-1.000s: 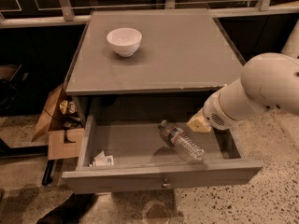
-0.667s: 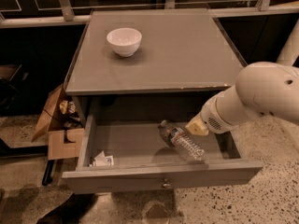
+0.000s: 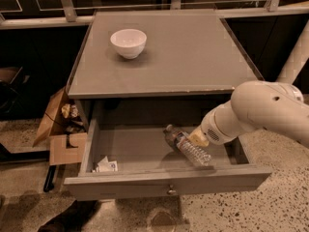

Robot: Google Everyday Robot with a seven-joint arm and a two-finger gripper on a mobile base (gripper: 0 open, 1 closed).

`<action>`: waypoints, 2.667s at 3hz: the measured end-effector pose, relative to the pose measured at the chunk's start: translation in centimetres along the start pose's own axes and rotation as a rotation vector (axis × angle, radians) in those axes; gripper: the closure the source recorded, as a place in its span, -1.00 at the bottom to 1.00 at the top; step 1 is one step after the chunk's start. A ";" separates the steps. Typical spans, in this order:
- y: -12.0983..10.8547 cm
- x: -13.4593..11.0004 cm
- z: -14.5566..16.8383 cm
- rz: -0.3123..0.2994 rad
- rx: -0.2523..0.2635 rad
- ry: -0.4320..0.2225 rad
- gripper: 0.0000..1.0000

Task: Pick water bottle from top drawer and place on counter

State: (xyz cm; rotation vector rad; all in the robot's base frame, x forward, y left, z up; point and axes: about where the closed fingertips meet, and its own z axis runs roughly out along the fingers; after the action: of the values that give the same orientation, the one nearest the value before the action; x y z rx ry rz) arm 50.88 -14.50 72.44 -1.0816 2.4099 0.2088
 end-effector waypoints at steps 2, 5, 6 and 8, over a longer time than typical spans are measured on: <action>0.0 0.8 3.3 0.024 -0.013 0.015 -0.54; -1.0 2.4 7.9 0.067 0.077 -0.008 -0.56; -1.3 3.5 9.4 0.068 0.103 -0.028 -0.60; -1.7 4.9 11.5 0.042 0.116 -0.004 0.24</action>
Offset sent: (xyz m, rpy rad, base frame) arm 0.0121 0.0061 -0.0523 0.0113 0.0412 -0.0274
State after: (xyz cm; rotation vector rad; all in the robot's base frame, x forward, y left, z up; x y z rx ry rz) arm 53.59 -15.16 60.15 -0.9783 2.4109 0.0841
